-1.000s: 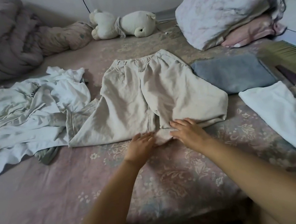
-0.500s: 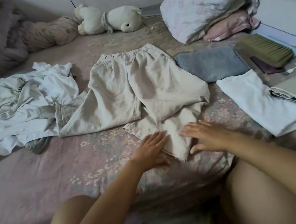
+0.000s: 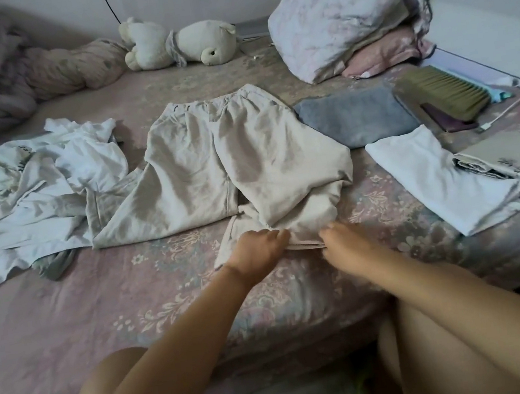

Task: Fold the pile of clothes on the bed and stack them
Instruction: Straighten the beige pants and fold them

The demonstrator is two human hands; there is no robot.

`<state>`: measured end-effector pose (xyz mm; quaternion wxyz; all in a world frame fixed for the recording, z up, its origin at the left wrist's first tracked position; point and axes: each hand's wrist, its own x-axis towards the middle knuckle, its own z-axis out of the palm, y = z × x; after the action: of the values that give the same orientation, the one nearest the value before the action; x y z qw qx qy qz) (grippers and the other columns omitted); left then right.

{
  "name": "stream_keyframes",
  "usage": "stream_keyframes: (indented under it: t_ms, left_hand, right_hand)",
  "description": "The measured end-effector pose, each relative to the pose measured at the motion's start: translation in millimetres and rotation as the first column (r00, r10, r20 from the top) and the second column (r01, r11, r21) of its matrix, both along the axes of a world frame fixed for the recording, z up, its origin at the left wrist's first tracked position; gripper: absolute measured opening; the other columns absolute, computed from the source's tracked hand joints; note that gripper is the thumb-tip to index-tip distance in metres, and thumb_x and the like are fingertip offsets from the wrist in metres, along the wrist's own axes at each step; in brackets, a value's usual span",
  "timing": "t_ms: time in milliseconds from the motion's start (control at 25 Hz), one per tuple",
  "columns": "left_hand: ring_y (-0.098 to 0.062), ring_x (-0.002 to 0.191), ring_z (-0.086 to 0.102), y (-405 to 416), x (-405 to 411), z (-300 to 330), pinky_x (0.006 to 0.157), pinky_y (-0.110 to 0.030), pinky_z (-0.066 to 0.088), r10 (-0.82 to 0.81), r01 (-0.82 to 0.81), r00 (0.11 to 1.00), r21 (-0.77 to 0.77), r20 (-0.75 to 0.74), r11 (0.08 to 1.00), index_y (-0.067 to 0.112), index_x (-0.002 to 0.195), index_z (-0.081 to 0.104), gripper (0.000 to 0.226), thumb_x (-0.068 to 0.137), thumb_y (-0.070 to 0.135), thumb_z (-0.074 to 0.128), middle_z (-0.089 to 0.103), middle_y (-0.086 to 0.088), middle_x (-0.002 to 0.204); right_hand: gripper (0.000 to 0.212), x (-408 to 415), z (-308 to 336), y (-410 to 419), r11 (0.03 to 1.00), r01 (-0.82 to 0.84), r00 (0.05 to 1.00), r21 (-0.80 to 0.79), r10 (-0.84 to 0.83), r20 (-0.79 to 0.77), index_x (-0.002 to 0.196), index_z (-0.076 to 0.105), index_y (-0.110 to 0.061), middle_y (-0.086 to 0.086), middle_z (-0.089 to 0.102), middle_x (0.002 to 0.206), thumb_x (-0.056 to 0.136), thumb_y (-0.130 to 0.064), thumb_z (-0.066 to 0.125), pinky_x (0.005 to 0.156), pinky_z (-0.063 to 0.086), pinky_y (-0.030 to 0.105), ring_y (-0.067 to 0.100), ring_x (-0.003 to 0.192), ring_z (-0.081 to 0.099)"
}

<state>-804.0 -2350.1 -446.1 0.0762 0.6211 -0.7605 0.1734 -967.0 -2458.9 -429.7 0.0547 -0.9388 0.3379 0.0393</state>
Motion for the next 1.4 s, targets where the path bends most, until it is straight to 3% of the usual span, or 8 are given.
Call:
stream_keyframes:
  t_ms: [120, 320, 520, 680, 840, 1000, 1200, 1400]
  left_hand:
    - [-0.022, 0.042, 0.052, 10.6, -33.4, 7.8, 0.035, -0.022, 0.029, 0.056, -0.054, 0.995, 0.03, -0.079, 0.998, 0.014, 0.085, 0.041, 0.048, 0.057, 0.002, 0.078, 0.053, -0.002, 0.06]
    - [-0.027, 0.11, 0.053, 59.4, -42.9, 21.0, 0.071, -0.037, 0.045, 0.489, -0.5, 0.866, 0.231, 0.108, 0.835, 0.01, 0.119, 0.052, 0.031, 0.09, 0.002, 0.049, 0.045, -0.009, 0.128]
    - [-0.027, 0.054, 0.059, 88.5, -47.0, 44.6, 0.033, -0.025, 0.034, 0.326, -0.325, 0.945, 0.069, -0.003, 0.943, 0.008, 0.082, 0.064, 0.046, 0.044, -0.013, 0.078, 0.058, -0.008, 0.075]
    - [-0.034, 0.092, 0.062, 112.5, -87.0, 53.7, 0.067, -0.04, 0.049, 0.258, -0.236, 0.966, 0.326, -0.026, 0.915, 0.005, 0.112, 0.053, 0.024, 0.088, 0.008, 0.056, 0.057, -0.014, 0.105]
    - [-0.027, 0.106, 0.059, 121.7, -121.5, 54.5, 0.078, -0.037, 0.042, 0.416, -0.389, 0.907, 0.498, 0.062, 0.775, 0.016, 0.112, 0.047, 0.059, 0.093, 0.061, 0.014, 0.059, -0.004, 0.115]
    - [-0.024, 0.1, 0.06, 115.4, -131.8, 48.6, 0.081, -0.038, 0.045, 0.449, -0.378, 0.892, 0.442, -0.062, 0.813, 0.016, 0.103, 0.05, 0.042, 0.101, 0.048, 0.022, 0.061, -0.003, 0.109]
    - [-0.022, 0.096, 0.061, 118.3, -138.3, 37.6, 0.077, -0.036, 0.045, 0.448, -0.32, 0.887, 0.544, -0.116, 0.775, 0.011, 0.1, 0.053, 0.047, 0.096, 0.054, 0.034, 0.058, -0.004, 0.103]
    - [-0.013, 0.035, 0.051, 125.6, -121.6, 22.4, 0.027, -0.018, 0.031, 0.066, -0.078, 0.993, 0.121, 0.099, 0.99, 0.02, 0.063, 0.062, 0.042, 0.096, 0.04, 0.046, 0.051, 0.006, 0.053]
  right_hand:
    - [0.034, -21.9, 38.8, -18.0, 0.998, -0.022, 0.997, -0.057, 0.018, -0.076, 0.116, 0.058, -0.013, 0.011, 0.059, 0.116, 0.087, -0.002, 0.046, 0.075, 0.045, 0.032, 0.032, 0.104, 0.059]
    - [0.027, -70.8, 79.4, -36.1, 0.921, -0.34, 0.94, -0.188, 0.339, -0.041, 0.101, 0.065, -0.009, 0.01, 0.056, 0.105, 0.079, 0.005, 0.056, 0.078, 0.047, 0.042, 0.031, 0.103, 0.054]
    - [0.055, -115.4, 69.8, -37.7, 0.862, -0.386, 0.907, -0.33, 0.42, 0.035, 0.11, 0.059, -0.006, 0.014, 0.054, 0.104, 0.062, 0.02, 0.057, 0.062, 0.048, 0.043, 0.037, 0.093, 0.056]
    - [0.056, -151.2, 49.8, -19.1, 0.791, -0.449, 0.859, -0.416, 0.51, 0.042, 0.085, 0.054, -0.014, 0.009, 0.055, 0.076, 0.039, 0.017, 0.063, 0.046, 0.047, 0.036, 0.034, 0.065, 0.058]
    - [0.039, -181.2, 35.0, -12.4, 0.815, -0.474, 0.851, -0.333, 0.521, 0.065, 0.091, 0.053, -0.018, 0.002, 0.055, 0.079, 0.054, -0.014, 0.063, 0.06, 0.052, 0.034, 0.027, 0.072, 0.058]
    - [0.064, -188.3, 47.5, -7.9, 0.888, -0.432, 0.9, -0.158, 0.435, -0.012, 0.107, 0.059, -0.023, -0.003, 0.053, 0.101, 0.079, -0.067, 0.022, 0.089, 0.04, 0.031, 0.017, 0.098, 0.047]
    - [0.086, -190.0, 40.0, -13.5, 0.799, -0.55, 0.834, -0.246, 0.543, -0.101, 0.108, 0.064, -0.019, 0.0, 0.059, 0.093, 0.08, -0.079, 0.009, 0.082, 0.045, 0.033, 0.021, 0.091, 0.055]
    - [0.027, -196.2, 32.6, -27.2, 0.644, -0.647, 0.735, -0.408, 0.669, -0.109, 0.094, 0.066, -0.019, -0.001, 0.057, 0.071, 0.071, -0.027, 0.077, 0.052, 0.052, 0.03, 0.022, 0.062, 0.057]
